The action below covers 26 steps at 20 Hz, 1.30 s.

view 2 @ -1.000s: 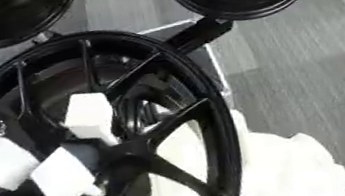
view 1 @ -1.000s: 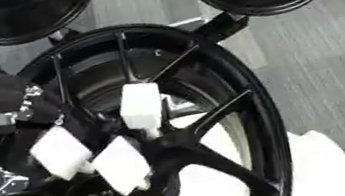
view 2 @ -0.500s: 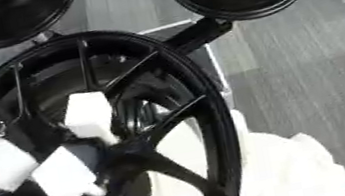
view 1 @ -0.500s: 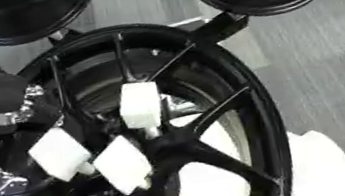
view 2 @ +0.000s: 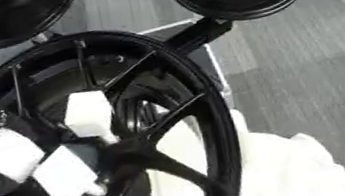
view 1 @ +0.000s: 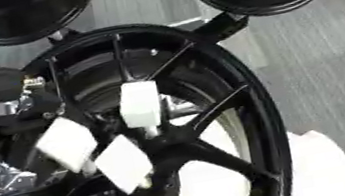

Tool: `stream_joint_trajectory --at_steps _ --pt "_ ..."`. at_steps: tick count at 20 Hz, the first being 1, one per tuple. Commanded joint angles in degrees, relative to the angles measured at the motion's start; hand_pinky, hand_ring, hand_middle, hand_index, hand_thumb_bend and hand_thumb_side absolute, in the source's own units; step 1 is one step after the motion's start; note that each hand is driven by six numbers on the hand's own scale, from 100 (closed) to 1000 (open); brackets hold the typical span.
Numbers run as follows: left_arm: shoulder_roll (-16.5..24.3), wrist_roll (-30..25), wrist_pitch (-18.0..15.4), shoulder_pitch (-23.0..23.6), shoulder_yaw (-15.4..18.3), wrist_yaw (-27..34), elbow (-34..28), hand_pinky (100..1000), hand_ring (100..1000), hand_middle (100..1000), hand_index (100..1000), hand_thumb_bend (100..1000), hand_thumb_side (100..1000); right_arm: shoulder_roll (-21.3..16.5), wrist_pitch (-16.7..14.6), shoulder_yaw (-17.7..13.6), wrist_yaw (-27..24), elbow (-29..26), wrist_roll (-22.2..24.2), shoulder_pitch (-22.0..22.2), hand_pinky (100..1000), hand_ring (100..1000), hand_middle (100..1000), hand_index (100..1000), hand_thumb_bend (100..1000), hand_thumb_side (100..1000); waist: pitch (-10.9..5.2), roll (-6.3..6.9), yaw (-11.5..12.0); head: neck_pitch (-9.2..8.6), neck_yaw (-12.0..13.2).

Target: Pull the pin out of the wheel hub.

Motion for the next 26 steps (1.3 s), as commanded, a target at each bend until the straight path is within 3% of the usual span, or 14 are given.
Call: stream_joint_trajectory --at_steps 1,9,17,21,26 --pt "0.82 3.57 2.02 -1.05 1.97 0.16 -0.05 623 397 100 372 100 233 -0.77 0.07 -0.27 0.01 -1.03 -0.03 -0.13 760 594 527 687 100 608 -1.50 -0.02 -0.01 -0.78 -0.17" --pt "1.21 8.13 4.67 -0.86 4.22 -0.02 0.38 610 376 100 292 100 244 -0.84 -0.02 -0.36 -0.04 -1.03 -0.11 0.06 760 594 528 687 100 607 -1.73 -0.12 0.19 -0.85 -0.36" --pt "2.12 9.01 4.19 -1.46 7.28 0.31 -0.09 602 362 100 262 100 234 -0.90 -0.02 -0.52 -0.02 -1.03 -0.26 0.28 761 594 528 687 100 606 -1.95 -0.11 0.45 -0.91 -0.57" --pt "2.61 11.07 4.83 -1.62 11.11 1.05 1.90 604 361 100 267 100 243 -0.97 -0.04 -0.69 0.09 -1.03 -0.45 0.50 761 594 528 687 100 605 -2.14 -0.10 0.78 -0.80 -0.92" --pt "3.02 15.22 6.26 -2.53 17.41 3.22 11.63 602 349 100 270 100 256 -1.07 -0.07 -0.95 0.22 -1.03 -0.76 0.84 761 594 528 687 100 603 -2.53 -0.12 1.39 -0.60 -1.56"
